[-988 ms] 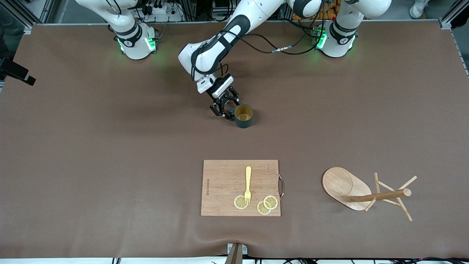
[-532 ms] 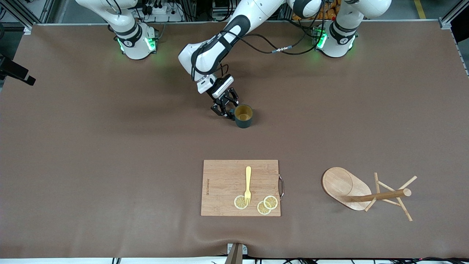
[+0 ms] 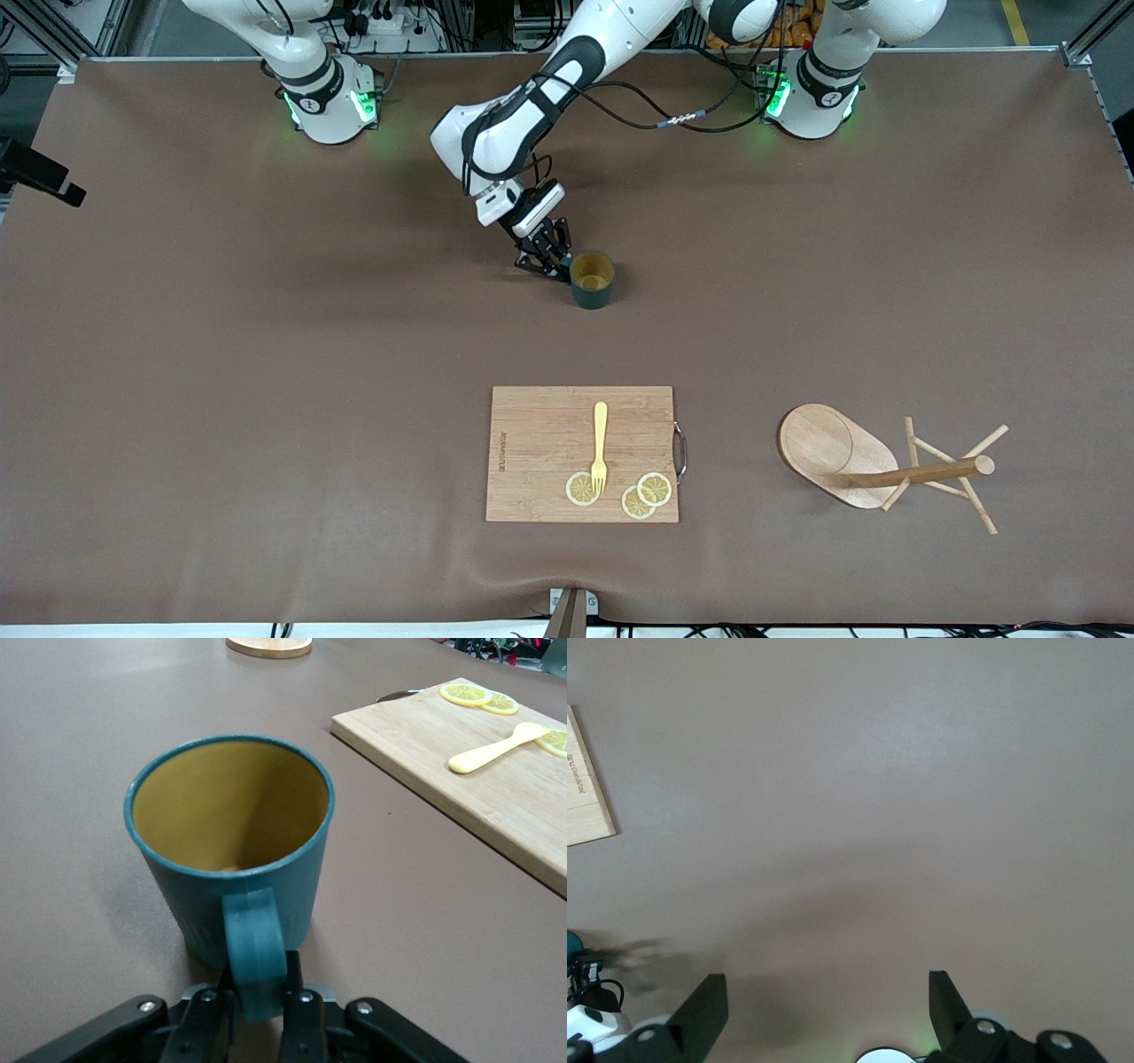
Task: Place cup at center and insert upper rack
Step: 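Close the left gripper on the mug handle, then lift the teal mug by its handle with the left gripper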
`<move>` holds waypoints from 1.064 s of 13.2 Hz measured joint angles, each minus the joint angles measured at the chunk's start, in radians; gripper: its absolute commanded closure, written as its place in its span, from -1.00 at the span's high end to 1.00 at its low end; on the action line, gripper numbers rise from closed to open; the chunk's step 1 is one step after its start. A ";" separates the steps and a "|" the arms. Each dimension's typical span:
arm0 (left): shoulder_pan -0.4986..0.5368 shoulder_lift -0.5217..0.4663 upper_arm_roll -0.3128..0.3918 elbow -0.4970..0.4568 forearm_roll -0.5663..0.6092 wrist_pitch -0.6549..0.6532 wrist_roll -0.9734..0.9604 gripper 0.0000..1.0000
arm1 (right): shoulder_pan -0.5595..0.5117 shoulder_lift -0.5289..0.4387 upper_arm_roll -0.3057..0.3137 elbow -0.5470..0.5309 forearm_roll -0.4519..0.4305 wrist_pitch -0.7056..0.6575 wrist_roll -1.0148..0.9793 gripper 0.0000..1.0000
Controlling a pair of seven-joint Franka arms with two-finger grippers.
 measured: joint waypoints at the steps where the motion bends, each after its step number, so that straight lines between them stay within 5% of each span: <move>1: 0.000 0.000 0.000 0.001 0.000 0.000 0.000 -1.00 | 0.000 0.000 0.000 0.000 0.000 0.000 0.000 1.00; 7: -0.002 -0.024 0.000 0.021 -0.010 0.000 0.000 -1.00 | 0.000 0.000 0.000 0.000 0.000 0.001 0.000 1.00; 14: 0.020 -0.208 0.003 0.022 -0.121 -0.034 0.065 -1.00 | 0.000 0.000 0.000 0.001 0.000 0.004 0.000 1.00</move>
